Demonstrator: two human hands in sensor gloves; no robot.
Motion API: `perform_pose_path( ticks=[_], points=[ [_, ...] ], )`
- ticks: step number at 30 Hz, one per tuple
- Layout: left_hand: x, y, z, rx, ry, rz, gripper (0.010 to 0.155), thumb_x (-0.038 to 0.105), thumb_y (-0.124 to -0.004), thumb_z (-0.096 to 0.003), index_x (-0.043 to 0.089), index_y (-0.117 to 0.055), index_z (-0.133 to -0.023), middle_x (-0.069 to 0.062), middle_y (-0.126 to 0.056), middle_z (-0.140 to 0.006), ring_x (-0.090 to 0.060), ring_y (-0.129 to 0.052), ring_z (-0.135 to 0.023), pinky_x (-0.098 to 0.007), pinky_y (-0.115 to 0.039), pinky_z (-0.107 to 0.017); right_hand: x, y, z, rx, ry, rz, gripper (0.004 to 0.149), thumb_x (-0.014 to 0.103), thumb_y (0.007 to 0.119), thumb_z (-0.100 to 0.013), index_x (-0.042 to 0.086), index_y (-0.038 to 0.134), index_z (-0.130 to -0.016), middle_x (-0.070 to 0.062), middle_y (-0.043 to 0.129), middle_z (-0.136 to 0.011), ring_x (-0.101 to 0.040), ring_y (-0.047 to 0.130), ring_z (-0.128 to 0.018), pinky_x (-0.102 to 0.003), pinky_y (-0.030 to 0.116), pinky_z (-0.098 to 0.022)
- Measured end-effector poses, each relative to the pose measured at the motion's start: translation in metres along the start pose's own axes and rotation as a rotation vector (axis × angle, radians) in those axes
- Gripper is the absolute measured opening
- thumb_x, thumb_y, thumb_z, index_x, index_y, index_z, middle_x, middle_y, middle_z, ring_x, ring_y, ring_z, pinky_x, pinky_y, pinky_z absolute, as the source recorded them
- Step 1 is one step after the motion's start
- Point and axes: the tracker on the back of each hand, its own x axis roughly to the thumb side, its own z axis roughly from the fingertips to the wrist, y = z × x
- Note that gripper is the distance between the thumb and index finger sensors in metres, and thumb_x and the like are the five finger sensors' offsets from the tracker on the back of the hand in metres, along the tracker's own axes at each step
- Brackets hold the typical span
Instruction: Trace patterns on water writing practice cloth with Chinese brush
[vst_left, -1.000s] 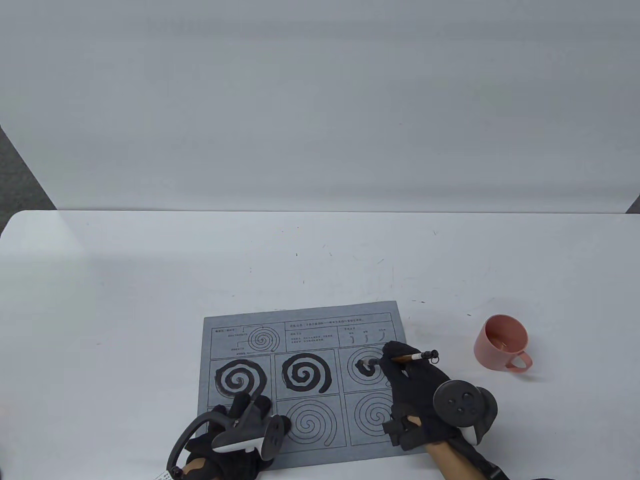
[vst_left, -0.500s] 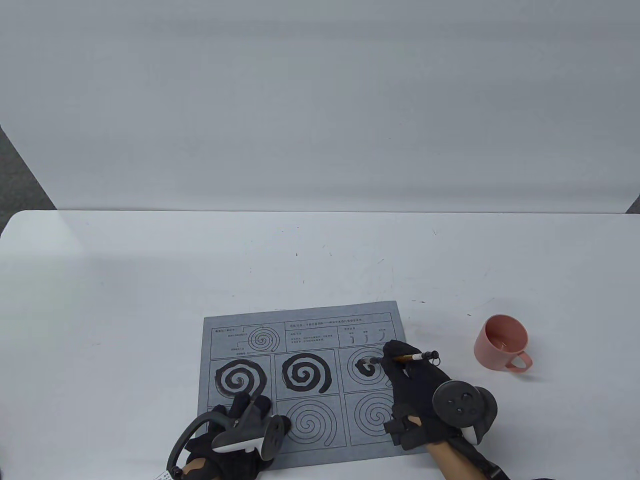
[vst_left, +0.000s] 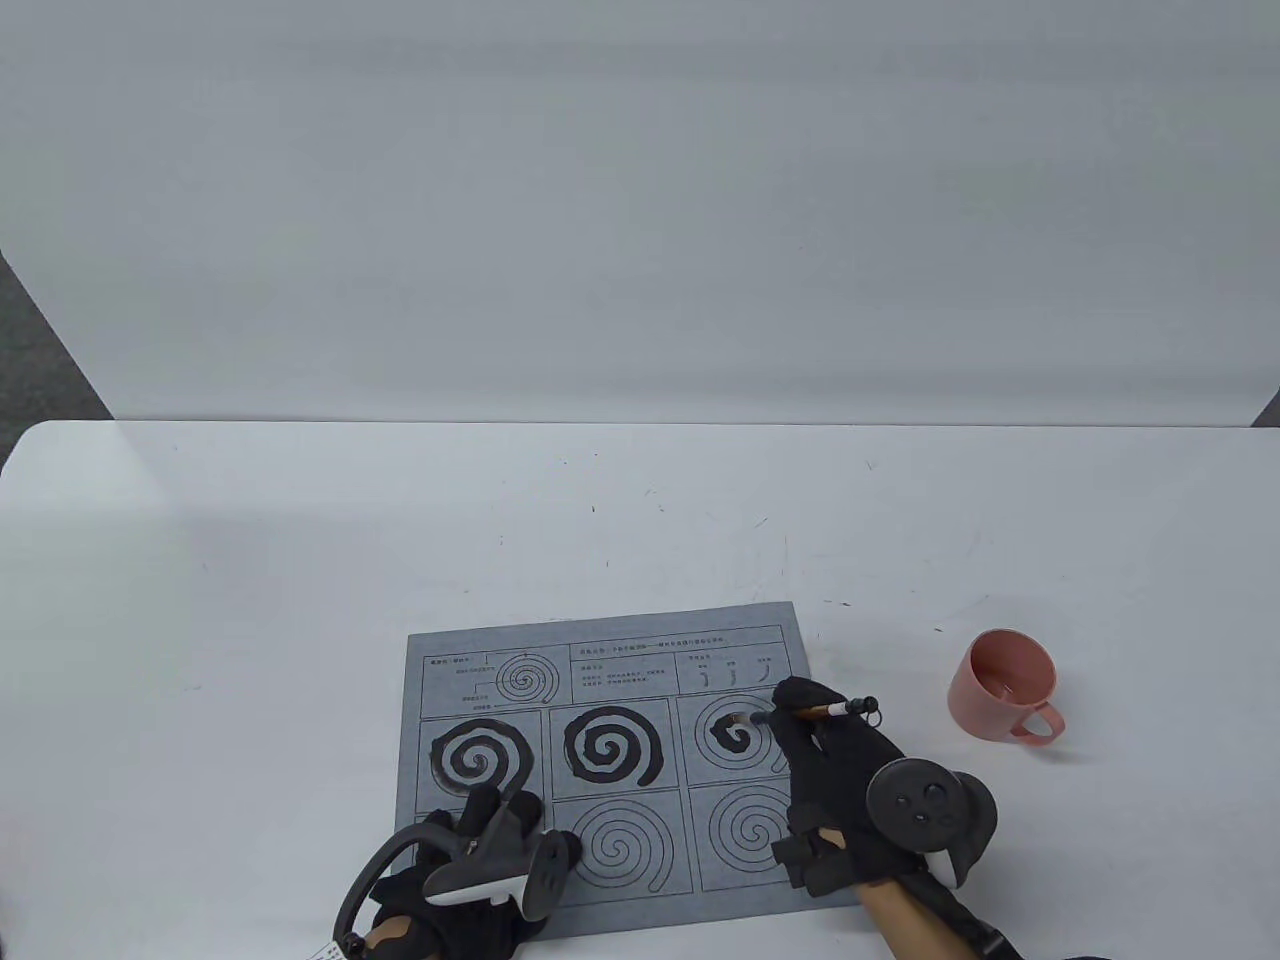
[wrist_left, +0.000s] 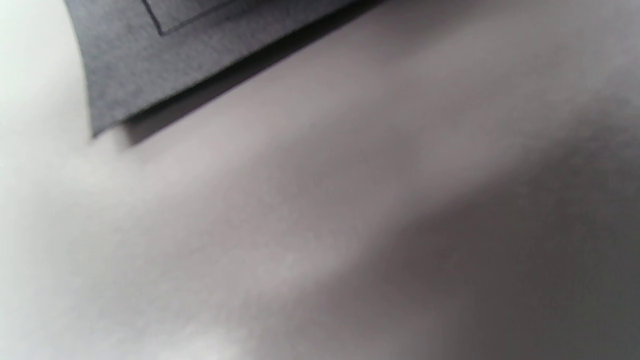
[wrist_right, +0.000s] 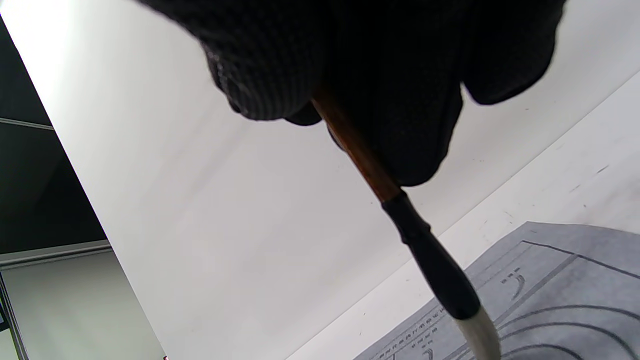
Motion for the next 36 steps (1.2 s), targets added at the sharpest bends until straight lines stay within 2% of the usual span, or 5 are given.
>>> perform_pose_path(
  ticks=[18,36],
  points=[
    [0.0000,0.0000,0.0000,0.000,0.000,0.000,0.074,0.056,-0.036,-0.0387,0.055,0.020,-0.086,0.002,0.027,-0.103,-0.042,0.014,-0.105,-0.070,-0.019,-0.078,-0.0029,-0.0014,-0.0008,0.005,0.024,-0.008,0.034,0.022,0.080,-0.046,0.010,0.082,-0.077,-0.020,0.093,-0.080,-0.040,0.102,-0.060,-0.063,0.074,-0.052],
    [0.0000,0.0000,0.0000,0.000,0.000,0.000,0.074,0.056,-0.036,-0.0387,0.055,0.020,-0.086,0.002,0.027,-0.103,-0.042,0.014,-0.105,-0.070,-0.019,-0.078,-0.0026,-0.0015,-0.0012,0.007,0.002,0.015,0.033,0.024,0.080,-0.046,0.011,0.083,-0.076,-0.019,0.094,-0.077,-0.039,0.102,-0.058,-0.063,0.074,-0.052]
  ],
)
